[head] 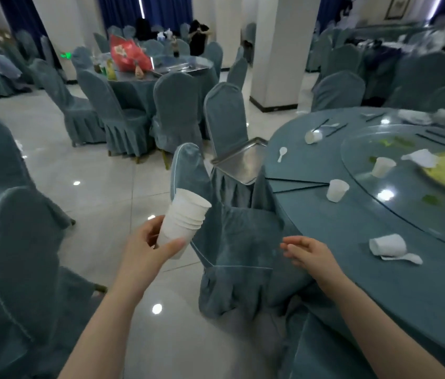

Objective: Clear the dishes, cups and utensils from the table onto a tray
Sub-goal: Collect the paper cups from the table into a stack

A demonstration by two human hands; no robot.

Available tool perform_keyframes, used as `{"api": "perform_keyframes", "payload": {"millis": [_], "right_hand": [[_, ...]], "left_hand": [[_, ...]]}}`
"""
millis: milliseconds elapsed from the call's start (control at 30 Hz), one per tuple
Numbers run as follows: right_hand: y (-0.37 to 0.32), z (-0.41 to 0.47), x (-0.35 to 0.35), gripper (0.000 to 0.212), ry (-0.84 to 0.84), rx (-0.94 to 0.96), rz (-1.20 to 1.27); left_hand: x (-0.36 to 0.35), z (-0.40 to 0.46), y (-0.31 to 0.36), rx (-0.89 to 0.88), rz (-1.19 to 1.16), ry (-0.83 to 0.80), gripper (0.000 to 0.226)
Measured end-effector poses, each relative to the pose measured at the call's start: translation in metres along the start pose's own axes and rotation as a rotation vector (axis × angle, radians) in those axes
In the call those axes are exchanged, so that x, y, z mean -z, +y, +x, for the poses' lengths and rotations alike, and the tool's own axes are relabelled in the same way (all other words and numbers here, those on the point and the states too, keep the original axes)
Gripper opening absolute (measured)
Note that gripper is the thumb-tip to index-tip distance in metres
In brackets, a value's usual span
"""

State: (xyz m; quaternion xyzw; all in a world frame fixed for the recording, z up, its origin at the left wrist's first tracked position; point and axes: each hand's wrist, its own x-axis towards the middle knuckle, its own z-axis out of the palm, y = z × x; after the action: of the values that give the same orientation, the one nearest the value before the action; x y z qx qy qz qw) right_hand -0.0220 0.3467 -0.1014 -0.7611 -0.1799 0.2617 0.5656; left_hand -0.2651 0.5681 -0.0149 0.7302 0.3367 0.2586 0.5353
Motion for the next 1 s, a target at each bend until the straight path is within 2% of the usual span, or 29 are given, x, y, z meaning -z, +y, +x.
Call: {"api": "perform_keyframes", "payload": {"millis": [167,333,567,733,867,1000], "right_hand": [[0.019,0.047,0.018,0.014,0.151,-0.085,-0.032],[0.041,0.074,0.050,0.012,0.324,-0.151,-0.073],[0.069,0.099,0.100,0.011,0.776,-0.243,-0.053],[0.083,0.115,0.138,0.020,1.020,-0.357,-0.100],[0.096,0.119,0.162,0.052,1.124,-0.480,-0.293],[0.103,0.125,0.180,0.051,1.088,-0.614,-0.459]], "left_hand": [[-0.038,0.082,-0.009,0.022,0.021,-0.107,0.051],[-0.093,0.150,-0.017,0.060,0.018,-0.246,0.044],[-0.184,0.243,-0.014,0.011,0.014,-0.488,0.046],[-0.239,0.298,-0.003,0.009,-0.006,-0.638,0.048],[-0.276,0.327,0.012,-0.025,-0.007,-0.730,0.049],[-0.302,0.341,0.025,-0.052,0.011,-0.779,0.047]]}}
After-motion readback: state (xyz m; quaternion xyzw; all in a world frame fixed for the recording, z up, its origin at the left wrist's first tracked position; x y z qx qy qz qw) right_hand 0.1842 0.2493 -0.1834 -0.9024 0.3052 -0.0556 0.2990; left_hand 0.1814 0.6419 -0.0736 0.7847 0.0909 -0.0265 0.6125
